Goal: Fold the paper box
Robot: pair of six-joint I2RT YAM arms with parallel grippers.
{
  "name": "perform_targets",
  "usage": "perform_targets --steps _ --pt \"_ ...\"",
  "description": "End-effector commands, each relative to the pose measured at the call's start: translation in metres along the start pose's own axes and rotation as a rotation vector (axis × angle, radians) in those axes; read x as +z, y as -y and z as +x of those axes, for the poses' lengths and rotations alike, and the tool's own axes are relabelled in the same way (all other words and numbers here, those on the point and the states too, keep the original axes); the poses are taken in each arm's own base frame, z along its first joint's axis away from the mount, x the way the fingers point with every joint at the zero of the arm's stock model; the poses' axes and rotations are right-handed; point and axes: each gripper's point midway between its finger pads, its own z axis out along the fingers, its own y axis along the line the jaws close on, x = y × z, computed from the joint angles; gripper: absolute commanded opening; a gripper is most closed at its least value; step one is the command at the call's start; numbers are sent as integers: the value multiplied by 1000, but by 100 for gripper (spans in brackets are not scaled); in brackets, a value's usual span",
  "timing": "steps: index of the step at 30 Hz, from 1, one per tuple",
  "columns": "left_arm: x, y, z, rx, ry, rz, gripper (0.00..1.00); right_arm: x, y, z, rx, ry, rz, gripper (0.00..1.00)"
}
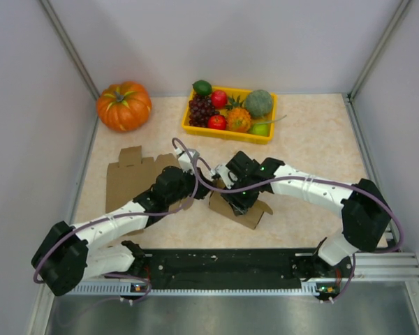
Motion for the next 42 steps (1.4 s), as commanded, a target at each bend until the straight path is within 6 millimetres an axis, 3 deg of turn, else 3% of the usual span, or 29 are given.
perform_targets --steps 1,5,8,9,12,13,19,21,26,30,34,38,42 --pt "-2 16 21 56 -26 73 0 11 7 -22 24 76 31 31" --pt "-8 10 24 65 19 50 0 3 10 -33 69 130 61 40" --pt "-11 4 28 68 44 26 0 -8 13 -40 118 182 94 53" --pt "-11 3 30 62 47 20 0 -11 16 -43 148 207 118 62" --pt "-13 -2 44 42 47 14 0 -23 17 -45 176 246 136 74" --pt "-13 -3 40 37 77 6 0 -27 17 -45 186 259 143 75" --pt "-12 -4 45 44 90 -28 0 -26 12 -20 168 243 117 86" --pt "-10 -5 46 40 76 -48 0 -18 7 -5 121 205 93 99" --pt "-8 -6 49 30 49 -64 0 -9 12 12 37 183 144 99" --pt "-7 0 44 0 62 -51 0 -4 22 2 73 195 225 98" --pt "-4 4 40 6 59 -58 0 5 16 -5 89 242 224 88" --pt "-3 -11 48 30 49 -116 0 5 22 -9 92 257 254 78" --pt "-8 -32 58 29 61 -187 0 2 24 -27 83 301 262 75"
